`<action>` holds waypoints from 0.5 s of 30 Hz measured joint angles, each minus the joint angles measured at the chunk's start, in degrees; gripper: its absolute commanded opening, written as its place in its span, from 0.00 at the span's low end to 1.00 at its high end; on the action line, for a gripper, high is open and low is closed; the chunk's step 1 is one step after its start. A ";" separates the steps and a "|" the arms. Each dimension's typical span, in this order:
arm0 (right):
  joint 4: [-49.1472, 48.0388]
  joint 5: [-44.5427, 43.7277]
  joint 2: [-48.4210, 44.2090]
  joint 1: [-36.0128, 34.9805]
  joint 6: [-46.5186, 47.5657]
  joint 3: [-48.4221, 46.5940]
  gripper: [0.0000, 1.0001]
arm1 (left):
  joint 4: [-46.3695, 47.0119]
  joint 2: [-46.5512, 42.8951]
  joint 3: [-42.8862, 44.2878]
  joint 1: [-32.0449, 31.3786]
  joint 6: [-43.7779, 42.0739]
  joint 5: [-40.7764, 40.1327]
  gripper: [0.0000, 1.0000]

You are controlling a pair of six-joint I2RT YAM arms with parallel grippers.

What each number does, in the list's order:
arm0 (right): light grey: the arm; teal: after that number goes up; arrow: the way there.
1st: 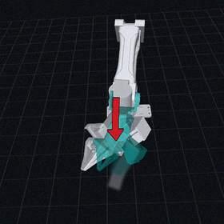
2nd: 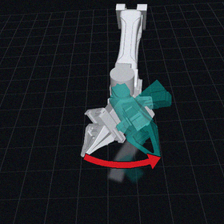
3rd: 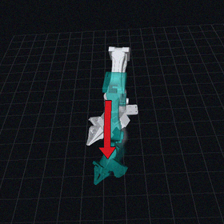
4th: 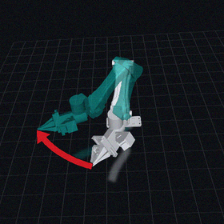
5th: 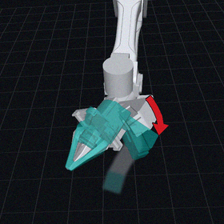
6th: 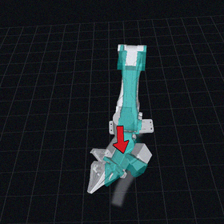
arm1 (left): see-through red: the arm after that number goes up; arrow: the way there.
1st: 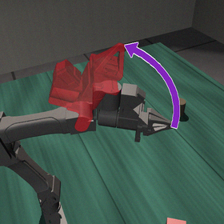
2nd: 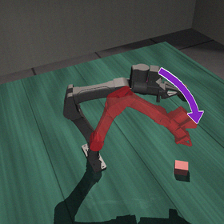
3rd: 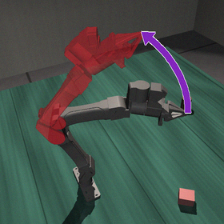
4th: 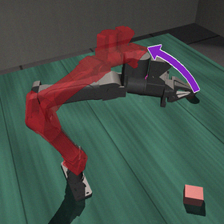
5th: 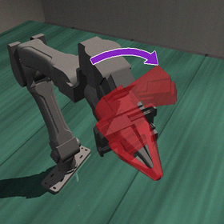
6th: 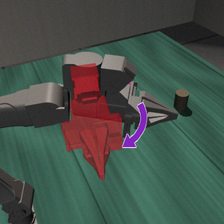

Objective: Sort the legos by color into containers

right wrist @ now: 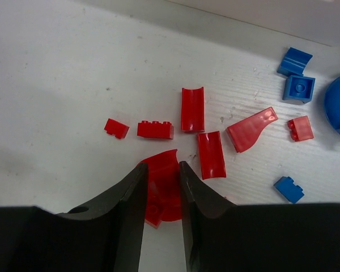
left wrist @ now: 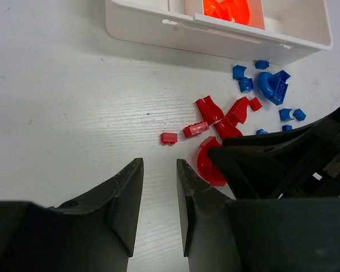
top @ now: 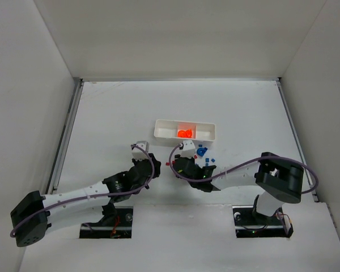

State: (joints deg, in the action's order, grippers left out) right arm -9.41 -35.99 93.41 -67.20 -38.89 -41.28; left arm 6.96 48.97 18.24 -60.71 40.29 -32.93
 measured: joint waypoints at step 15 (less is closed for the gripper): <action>-1.42 1.07 0.15 0.48 -2.03 1.38 0.23 | -0.76 -1.46 0.00 2.08 -0.90 0.35 0.28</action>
State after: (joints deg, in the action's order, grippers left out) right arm -10.83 -34.92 93.56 -66.72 -40.93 -39.90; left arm 6.20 47.51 18.24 -58.63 39.40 -32.58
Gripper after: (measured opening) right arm 0.300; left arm 0.281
